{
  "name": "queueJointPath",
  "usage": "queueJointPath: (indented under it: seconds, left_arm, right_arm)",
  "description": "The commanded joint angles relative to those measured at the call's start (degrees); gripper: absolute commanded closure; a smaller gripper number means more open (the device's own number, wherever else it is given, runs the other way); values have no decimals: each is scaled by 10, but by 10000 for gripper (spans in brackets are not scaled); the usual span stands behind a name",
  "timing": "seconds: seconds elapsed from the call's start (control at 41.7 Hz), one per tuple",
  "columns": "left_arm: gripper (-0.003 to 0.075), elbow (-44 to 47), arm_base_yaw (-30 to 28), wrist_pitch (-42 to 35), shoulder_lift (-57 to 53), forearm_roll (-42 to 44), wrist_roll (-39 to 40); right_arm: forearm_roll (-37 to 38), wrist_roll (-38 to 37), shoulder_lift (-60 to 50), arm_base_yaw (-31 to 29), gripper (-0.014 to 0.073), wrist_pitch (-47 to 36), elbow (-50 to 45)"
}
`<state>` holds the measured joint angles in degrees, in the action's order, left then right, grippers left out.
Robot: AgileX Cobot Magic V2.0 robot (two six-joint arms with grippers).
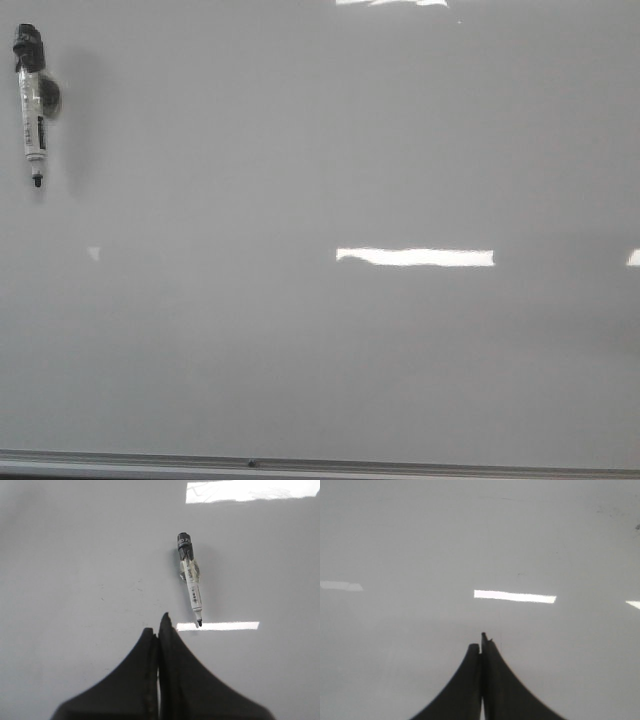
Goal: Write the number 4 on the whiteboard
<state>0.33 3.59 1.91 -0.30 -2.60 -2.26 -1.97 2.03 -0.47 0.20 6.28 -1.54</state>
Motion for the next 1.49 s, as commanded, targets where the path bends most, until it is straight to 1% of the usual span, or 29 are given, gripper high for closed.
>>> queueJointPath:
  seconds: [0.0, 0.744, 0.888, 1.008, 1.176, 1.296, 1.464]
  left_arm:
    - [741, 4, -1, -48, -9, -6, -1]
    - [741, 4, -1, -48, -9, -6, -1]
    - [741, 4, -1, -71, -9, -6, -1]
    - [741, -1, -1, -111, -9, -6, -1]
    - [741, -46, -1, -95, -8, -6, -1]
    - [741, -106, -1, -64, -5, -6, -1]
    - [741, -205, -1, 18, 24, 5, -1]
  right_arm:
    - [1, 0, -12, -4, 662, -53, 9]
    - [1, 0, -12, -4, 662, -53, 9]
    - [1, 0, -12, -4, 662, -59, 9]
    - [1, 0, -12, -4, 662, -97, 10]
    - [1, 0, -12, -4, 662, -94, 38]
    - [1, 0, -12, -4, 662, -86, 77]
    - [1, 0, 1, -4, 662, -15, 160]
